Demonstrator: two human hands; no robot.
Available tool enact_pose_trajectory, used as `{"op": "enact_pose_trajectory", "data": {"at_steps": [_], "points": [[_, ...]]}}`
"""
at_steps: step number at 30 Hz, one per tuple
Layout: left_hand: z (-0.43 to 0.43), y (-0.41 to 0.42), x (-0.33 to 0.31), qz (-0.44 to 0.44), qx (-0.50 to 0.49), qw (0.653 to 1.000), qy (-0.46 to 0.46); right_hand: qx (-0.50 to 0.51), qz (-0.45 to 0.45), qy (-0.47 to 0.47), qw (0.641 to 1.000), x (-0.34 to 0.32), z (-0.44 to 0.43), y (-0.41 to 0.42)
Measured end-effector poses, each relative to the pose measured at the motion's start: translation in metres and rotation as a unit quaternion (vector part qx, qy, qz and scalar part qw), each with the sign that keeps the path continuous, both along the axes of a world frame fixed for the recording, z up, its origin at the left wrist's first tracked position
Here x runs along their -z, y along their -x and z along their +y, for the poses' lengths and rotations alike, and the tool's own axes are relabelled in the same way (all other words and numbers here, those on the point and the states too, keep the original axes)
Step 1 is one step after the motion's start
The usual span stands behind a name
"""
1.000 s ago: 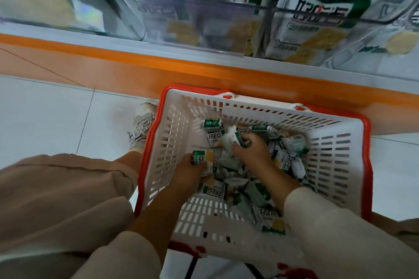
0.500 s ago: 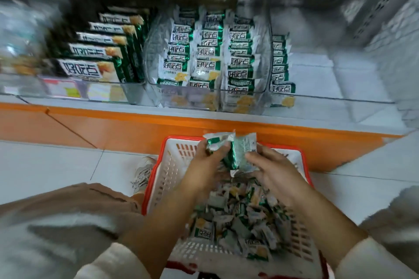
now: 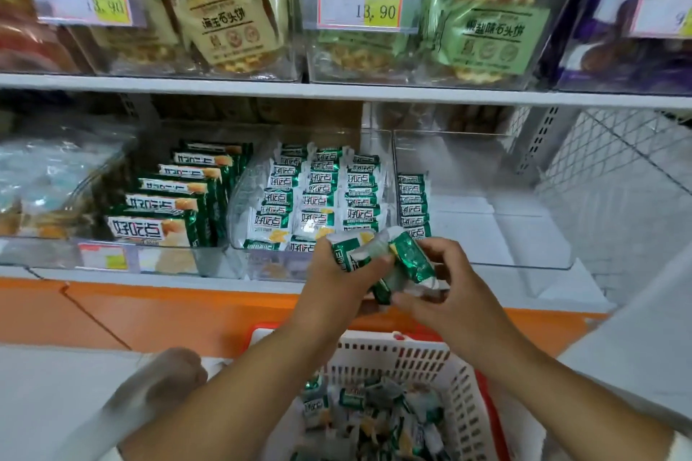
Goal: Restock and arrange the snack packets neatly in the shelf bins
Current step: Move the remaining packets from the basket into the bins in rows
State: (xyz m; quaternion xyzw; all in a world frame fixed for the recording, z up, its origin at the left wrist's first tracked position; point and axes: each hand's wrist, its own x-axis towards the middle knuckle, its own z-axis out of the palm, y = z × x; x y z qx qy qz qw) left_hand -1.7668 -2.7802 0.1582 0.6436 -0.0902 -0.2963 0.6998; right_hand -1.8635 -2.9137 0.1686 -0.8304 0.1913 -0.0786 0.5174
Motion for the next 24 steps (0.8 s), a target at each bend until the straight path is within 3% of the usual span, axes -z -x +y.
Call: {"op": "enact_pose_trajectory", "data": {"at_steps": [2,7,10,17,20,24], "points": [[-0.002,-0.008,0.000,0.008,-0.012,1.000,0.000,0.035,-0.002,-0.024,0.999,0.000,-0.012,-0.010],[-0.003,-0.033,0.012,0.033,-0.044,0.998,0.000,0.067,-0.010,-0.276,0.959,0.004,-0.037,-0.025],[-0.005,-0.042,0.016,0.033,-0.044,0.998,0.004,0.053,-0.032,-0.343,0.937,0.008,-0.046,-0.026],[-0.009,-0.054,0.017,0.028,-0.039,0.999,0.004,0.108,-0.059,-0.244,0.962,0.012,-0.074,-0.046],[-0.006,-0.065,0.015,0.019,-0.073,0.997,0.007,0.119,-0.071,-0.133,0.981,0.002,-0.098,-0.052],[-0.003,-0.073,0.014,-0.012,-0.100,0.995,-0.016,0.107,-0.022,-0.001,0.994,0.002,-0.114,-0.061]]}}
